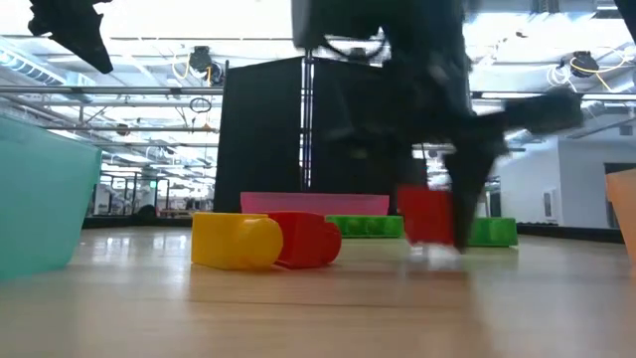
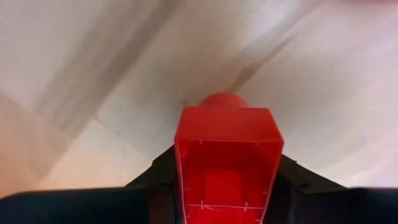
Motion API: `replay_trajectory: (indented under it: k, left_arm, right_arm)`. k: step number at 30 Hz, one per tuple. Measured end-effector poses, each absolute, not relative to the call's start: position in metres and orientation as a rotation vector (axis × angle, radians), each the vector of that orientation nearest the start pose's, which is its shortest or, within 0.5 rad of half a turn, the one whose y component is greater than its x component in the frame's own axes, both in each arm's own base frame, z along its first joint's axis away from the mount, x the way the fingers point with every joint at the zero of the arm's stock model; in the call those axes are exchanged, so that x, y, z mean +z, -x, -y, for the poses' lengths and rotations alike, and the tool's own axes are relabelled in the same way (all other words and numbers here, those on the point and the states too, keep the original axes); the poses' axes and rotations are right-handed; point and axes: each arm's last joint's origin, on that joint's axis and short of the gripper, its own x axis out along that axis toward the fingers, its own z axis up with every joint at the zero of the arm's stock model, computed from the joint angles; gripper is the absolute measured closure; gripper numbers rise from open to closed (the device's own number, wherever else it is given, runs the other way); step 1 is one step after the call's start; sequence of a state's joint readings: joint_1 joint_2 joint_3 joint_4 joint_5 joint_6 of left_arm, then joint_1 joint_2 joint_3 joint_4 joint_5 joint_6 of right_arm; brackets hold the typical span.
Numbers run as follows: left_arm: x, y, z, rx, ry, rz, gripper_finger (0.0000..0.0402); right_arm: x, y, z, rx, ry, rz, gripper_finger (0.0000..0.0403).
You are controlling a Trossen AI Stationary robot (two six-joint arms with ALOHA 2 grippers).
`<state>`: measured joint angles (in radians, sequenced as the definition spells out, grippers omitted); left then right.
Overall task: Sort blocks
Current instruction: Put the red game piece into the red bin
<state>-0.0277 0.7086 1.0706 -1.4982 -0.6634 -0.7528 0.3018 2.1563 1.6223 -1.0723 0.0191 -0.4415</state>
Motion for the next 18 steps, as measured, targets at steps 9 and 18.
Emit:
replay_trajectory:
  k: [9,18]
  left_arm:
    - [0.336,-0.066,-0.016,0.92,0.267,-0.799,0.0343]
    - [0.336,-0.066,-0.016,0.92,0.268,-0.799,0.0343]
  right_arm:
    - [0.218,-0.431,-0.094,0.429,0.461,-1.271,0.0281]
    - [0.291,-0.463,-0.028,0.222,0.377,-0.996,0.0281]
